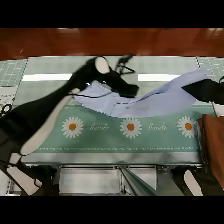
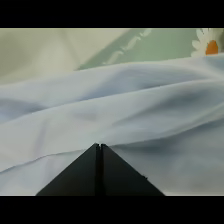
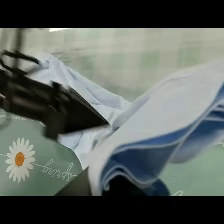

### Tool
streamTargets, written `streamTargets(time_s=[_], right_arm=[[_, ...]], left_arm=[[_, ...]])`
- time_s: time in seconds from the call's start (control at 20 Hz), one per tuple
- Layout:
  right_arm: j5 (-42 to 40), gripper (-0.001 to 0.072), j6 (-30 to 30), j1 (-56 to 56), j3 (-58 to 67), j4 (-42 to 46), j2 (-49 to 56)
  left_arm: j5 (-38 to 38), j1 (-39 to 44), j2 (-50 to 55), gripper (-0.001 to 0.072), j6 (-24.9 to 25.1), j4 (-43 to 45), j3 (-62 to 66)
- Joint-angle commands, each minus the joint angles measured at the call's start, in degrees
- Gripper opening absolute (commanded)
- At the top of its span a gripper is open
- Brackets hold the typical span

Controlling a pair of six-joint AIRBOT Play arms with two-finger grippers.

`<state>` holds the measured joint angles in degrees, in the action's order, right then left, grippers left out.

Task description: Fold the shirts.

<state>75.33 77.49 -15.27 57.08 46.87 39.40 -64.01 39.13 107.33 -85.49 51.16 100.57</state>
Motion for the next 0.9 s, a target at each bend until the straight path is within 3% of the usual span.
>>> streamTargets(time_s=[0.0,0.2,0.4,0.6,0.75,0.85], right_arm=[[1.22,0.0021,1.16,-0.02,-0.68,0.07,-2.89],[0.59,0.0021,1.18,-0.02,-0.68,0.07,-2.89],[-2.54,0.0021,2.49,3.19,-0.66,-1.6,-0.74],[-15.34,0.0021,0.85,17.46,-0.37,-9.16,9.11],[-24.41,0.0021,-2.6,28.55,4.33,-15.15,22.6],[-26.16,0.0021,-4.22,33.48,10.51,-17.97,33.07]], left_arm=[[-0.85,8.59,5.35,0.0021,-1.55,-5.05,4.02],[-0.81,7.96,4.33,0.0021,-0.46,-5.95,4.04],[-9.03,-5.11,-2.25,0.0021,2.32,-4.81,2.93],[-9.57,-20.44,-19.17,0.0021,2.36,3.32,-10.08],[-8.41,-31.39,-34.32,0.0022,5.42,5.29,-24.06],[-6.34,-37.64,-44.11,0.0022,5.84,5.22,-33.03]])
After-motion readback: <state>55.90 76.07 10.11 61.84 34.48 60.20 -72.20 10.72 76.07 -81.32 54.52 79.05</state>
